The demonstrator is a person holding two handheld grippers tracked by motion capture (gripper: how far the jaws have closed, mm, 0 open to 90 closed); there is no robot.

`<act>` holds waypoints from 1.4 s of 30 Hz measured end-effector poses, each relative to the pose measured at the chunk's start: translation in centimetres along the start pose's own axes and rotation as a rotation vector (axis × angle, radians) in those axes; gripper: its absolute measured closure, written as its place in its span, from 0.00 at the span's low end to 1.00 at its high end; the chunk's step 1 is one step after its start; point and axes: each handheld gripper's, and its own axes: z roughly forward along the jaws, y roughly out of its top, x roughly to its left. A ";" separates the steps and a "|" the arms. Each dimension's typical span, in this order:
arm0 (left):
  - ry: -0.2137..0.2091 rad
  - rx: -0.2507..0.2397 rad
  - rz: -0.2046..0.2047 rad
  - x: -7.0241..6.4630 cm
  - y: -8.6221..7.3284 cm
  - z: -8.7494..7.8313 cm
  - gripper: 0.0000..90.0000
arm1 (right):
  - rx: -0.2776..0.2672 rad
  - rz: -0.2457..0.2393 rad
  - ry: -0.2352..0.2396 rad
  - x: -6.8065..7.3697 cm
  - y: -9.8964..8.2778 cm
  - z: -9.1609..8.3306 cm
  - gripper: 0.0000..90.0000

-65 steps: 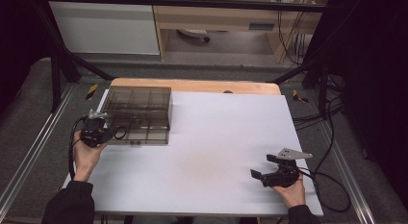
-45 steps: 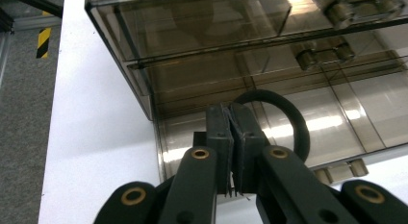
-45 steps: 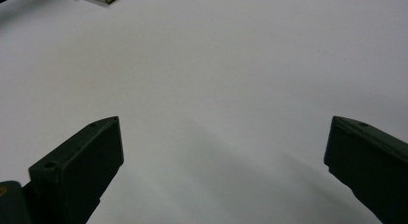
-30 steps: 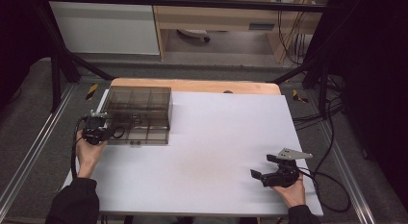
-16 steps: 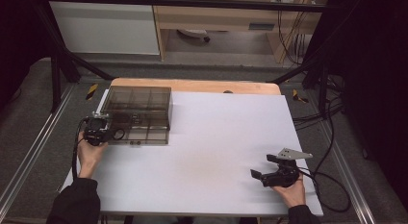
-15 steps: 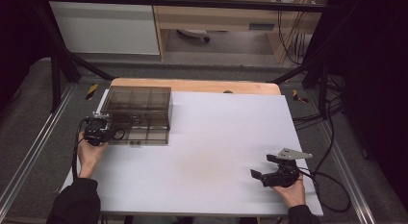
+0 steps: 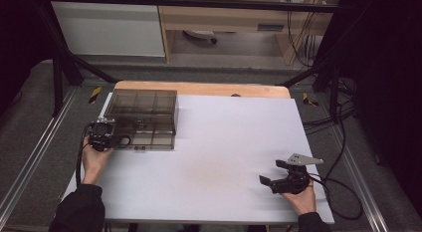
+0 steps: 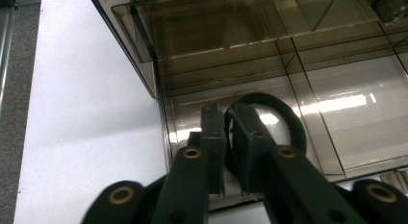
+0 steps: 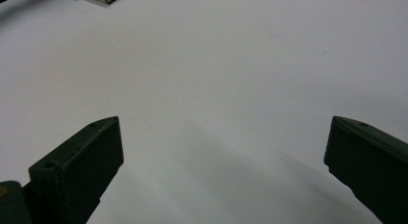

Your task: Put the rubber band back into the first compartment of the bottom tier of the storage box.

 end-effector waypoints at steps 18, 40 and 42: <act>-0.027 -0.080 0.001 0.0 0.0 -2.3 0.65 | 0.001 -0.001 -0.001 0.0 0.0 0.0 0.01; -0.154 -0.127 0.088 -1.9 -1.1 -3.9 0.23 | -0.002 0.001 -0.002 0.0 0.0 0.0 0.01; -0.161 -0.130 0.096 -2.2 -1.3 -3.9 0.20 | -0.003 0.000 -0.002 0.0 0.0 0.0 0.01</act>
